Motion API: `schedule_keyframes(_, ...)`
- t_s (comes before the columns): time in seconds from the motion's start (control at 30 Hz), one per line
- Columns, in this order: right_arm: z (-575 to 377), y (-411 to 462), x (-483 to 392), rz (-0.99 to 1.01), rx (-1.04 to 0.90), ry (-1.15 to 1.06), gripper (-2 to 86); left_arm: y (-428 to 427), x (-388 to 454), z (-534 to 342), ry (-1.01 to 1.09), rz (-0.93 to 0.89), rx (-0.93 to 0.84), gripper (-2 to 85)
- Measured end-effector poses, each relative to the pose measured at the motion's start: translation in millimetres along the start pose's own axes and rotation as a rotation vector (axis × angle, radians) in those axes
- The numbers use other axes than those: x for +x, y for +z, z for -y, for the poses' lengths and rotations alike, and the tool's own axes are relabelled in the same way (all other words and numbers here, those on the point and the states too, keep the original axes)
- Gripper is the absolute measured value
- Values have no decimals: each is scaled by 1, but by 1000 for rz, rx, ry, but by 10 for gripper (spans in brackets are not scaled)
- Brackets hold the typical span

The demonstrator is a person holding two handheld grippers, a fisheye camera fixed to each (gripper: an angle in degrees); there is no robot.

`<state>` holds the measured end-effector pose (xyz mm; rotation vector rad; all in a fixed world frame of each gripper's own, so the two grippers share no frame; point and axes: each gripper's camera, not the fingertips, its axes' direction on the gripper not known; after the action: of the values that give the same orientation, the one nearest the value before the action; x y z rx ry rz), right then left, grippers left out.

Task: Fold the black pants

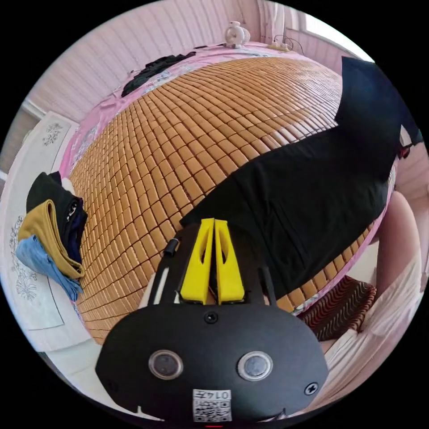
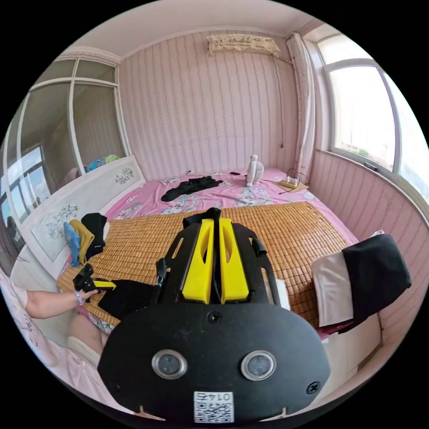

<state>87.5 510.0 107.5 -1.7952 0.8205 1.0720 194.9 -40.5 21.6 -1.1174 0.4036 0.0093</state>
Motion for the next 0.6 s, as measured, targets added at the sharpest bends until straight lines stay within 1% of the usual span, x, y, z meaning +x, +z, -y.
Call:
schedule_keyframes(0.03,8,-4,12,-36,10,0,10,-2,-2,2,-4,-8,-9,-4)
schedule_keyframes(0.07,15,-8,25,-70,14,1,10,-9,-14,3,-50,-44,24,-6)
schedule_keyframes(0.13,24,-13,44,-135,34,22,10,-28,-47,-3,-193,-136,112,-8)
schedule_keyframes(0.17,27,-17,58,-176,54,56,10,-42,-74,-11,-295,-211,183,-8)
schedule_keyframes(0.2,28,-20,66,-190,62,77,10,-58,-97,-20,-366,-228,241,-8)
schedule_keyframes(0.23,30,-24,80,-199,69,122,10,-66,-106,-24,-381,-227,274,-8)
schedule_keyframes(0.27,30,-27,93,-185,66,165,11,-82,-119,-31,-373,-234,347,-7)
schedule_keyframes(0.3,29,-28,98,-178,59,183,11,-93,-127,-34,-347,-236,371,-5)
schedule_keyframes(0.33,26,-29,106,-172,40,207,11,-95,-128,-34,-335,-226,355,-4)
schedule_keyframes(0.37,22,-30,111,-177,17,209,11,-95,-128,-30,-319,-201,301,2)
schedule_keyframes(0.43,17,-30,114,-188,-11,203,11,-85,-119,-23,-307,-206,236,57)
schedule_keyframes(0.5,13,-33,116,-171,-23,201,12,-64,-99,-7,-322,-292,208,140)
schedule_keyframes(0.57,12,-39,118,-154,-31,186,12,-46,-78,7,-294,-326,176,142)
schedule_keyframes(0.6,13,-40,118,-154,-36,176,12,-33,-64,16,-281,-302,117,130)
